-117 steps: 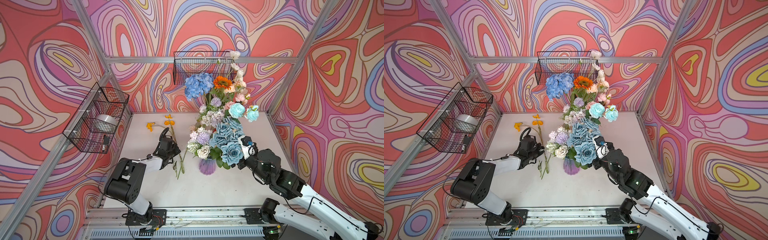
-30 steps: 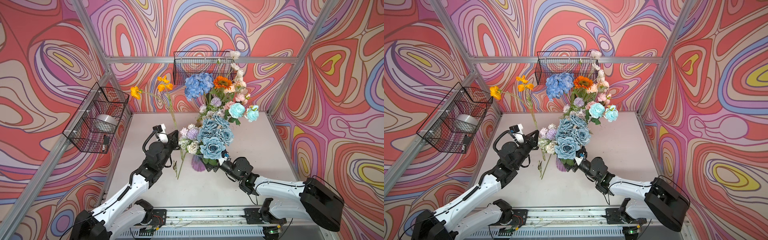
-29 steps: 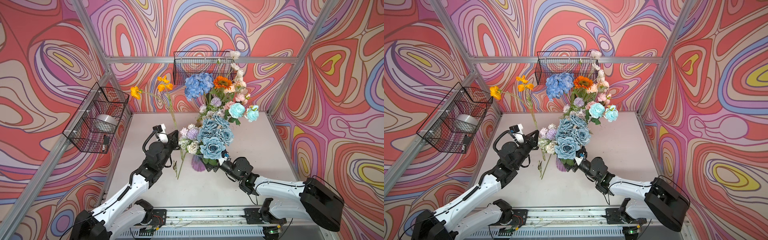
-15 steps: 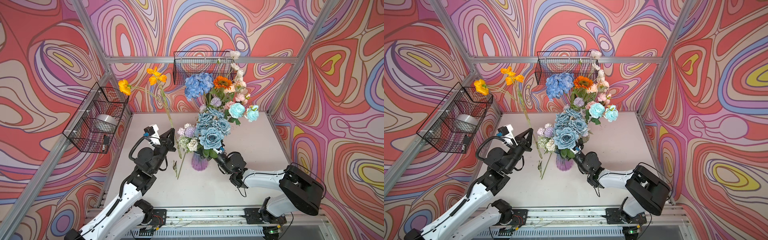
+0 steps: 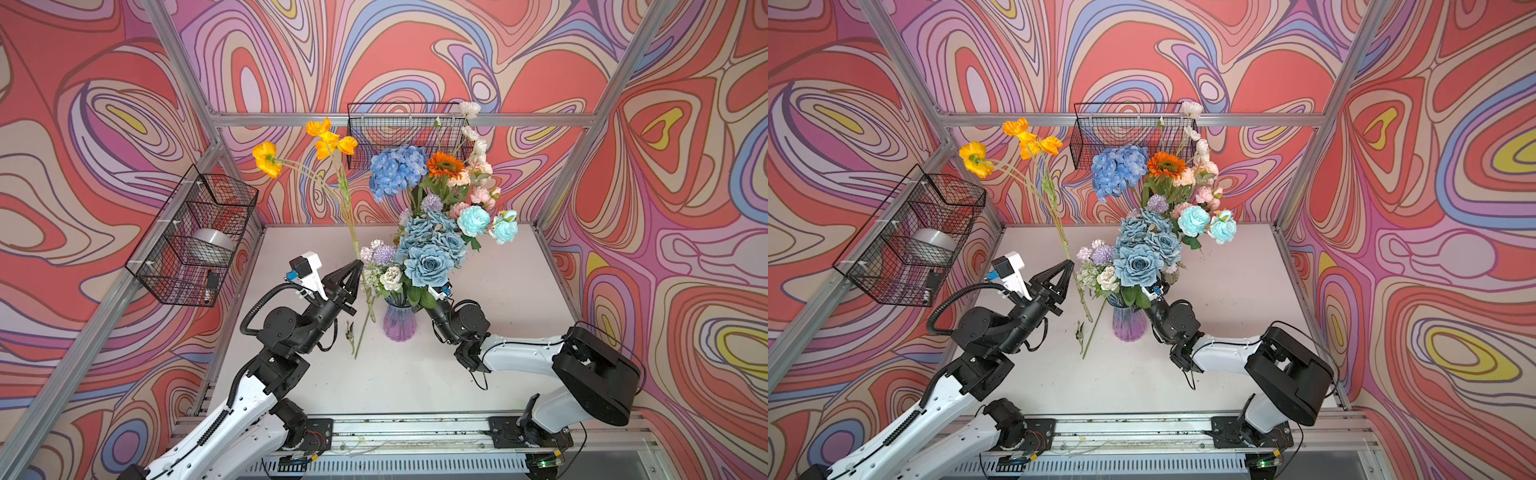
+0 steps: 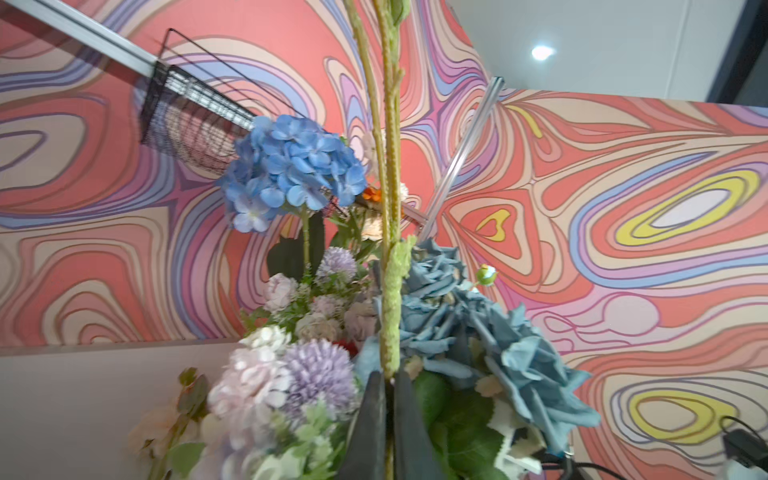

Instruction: Arrange the flowers into the vase

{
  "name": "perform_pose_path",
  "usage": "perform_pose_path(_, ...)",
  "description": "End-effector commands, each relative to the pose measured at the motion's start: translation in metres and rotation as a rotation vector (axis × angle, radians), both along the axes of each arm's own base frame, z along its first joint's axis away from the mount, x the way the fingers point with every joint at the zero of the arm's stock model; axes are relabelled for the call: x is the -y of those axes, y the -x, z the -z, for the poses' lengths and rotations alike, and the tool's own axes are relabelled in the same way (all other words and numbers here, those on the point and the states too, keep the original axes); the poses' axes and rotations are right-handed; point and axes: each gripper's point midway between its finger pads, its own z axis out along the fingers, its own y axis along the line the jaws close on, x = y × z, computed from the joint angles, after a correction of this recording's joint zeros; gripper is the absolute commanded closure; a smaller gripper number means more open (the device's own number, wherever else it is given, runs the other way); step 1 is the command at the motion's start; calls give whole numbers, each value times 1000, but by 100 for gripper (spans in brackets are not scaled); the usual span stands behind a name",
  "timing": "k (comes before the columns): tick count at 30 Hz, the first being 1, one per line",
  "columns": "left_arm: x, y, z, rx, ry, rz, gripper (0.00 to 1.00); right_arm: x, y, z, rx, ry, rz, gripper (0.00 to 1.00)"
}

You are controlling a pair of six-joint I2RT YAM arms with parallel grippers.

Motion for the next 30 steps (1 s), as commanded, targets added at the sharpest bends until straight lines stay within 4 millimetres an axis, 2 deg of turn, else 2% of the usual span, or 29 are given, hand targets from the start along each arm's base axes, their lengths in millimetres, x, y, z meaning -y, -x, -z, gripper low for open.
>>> perform_pose_path(1, 10, 26, -54, 198, 78, 79, 100, 7, -6, -15, -15, -61, 44, 34)
perform_pose_path(4, 23, 27, -62, 251, 85, 101, 100, 7, -7, -16, -29, -79, 48, 35)
perform_pose_path(8, 42, 22, -61, 319, 62, 92, 100, 8, -6, -19, -31, -98, 37, 37)
perform_pose_path(13, 54, 8, -49, 361, 23, 40, 100, 10, -3, -23, -32, -120, 22, 39)
perform_pose_path(21, 68, 4, -25, 479, -71, -103, 100, 10, 0, -20, -37, -134, 4, 41)
perform_pose_path(27, 80, -12, 16, 413, -135, -133, 100, 10, 1, -17, -45, -138, -2, 43)
perform_pose_path(30, 82, -14, 36, 373, -171, -153, 100, 11, 1, -14, -49, -136, 0, 43)
